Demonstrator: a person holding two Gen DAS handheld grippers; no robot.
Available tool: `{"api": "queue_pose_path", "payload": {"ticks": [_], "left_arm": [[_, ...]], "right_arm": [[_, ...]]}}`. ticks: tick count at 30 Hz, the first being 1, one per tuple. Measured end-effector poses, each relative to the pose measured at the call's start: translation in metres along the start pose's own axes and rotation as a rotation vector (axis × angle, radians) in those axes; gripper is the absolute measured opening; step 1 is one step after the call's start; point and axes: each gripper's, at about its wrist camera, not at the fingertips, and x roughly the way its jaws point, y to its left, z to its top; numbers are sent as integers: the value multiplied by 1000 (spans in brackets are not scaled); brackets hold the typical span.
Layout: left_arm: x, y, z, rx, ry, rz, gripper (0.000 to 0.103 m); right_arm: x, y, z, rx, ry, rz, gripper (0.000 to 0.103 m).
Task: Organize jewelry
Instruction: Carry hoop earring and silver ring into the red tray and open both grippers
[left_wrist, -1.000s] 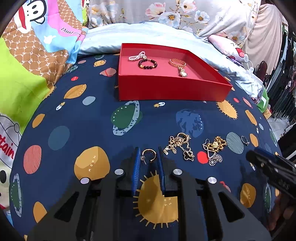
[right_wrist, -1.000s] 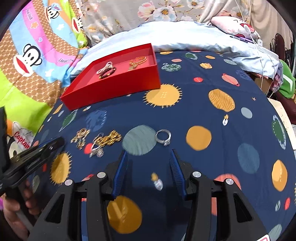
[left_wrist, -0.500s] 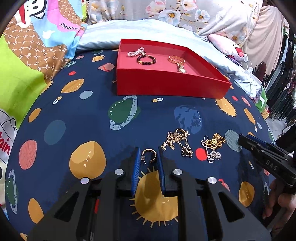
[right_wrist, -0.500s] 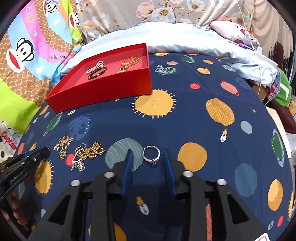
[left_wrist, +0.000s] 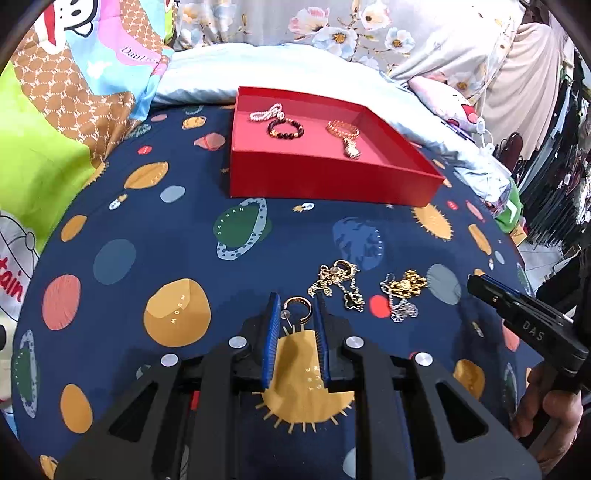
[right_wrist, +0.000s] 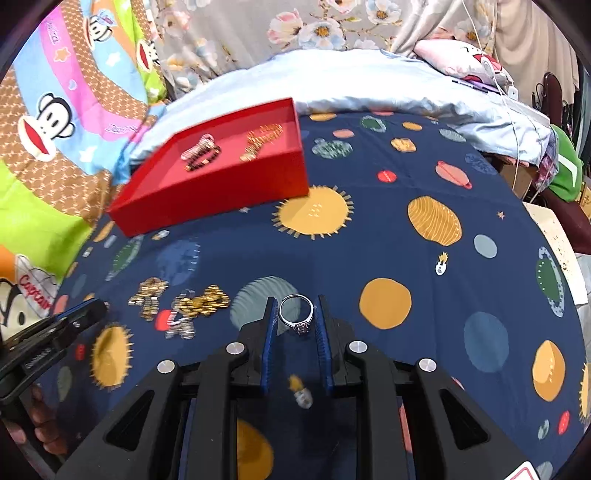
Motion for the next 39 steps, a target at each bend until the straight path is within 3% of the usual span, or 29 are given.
{"api": "queue_pose_path", "payload": {"ticks": [11,18,28,33,39], "left_arm": [[-39,0,18,-4,-81,-14,17],[-41,-3,68,25,-160,-12,17],[34,-6,155,26,-172,-10,17],[75,-1,170,10,-111,-2,17],[102,6,168,0,-63,10,17]], "right_arm": [[-47,19,17,-26,-75,99,19],[-37,25,63,-73,-109,142,19],[51,31,153,-62,-50,191,19],[96,31,165,-46,17,207,19],[119,33,162,-59,46,197,19]]}}
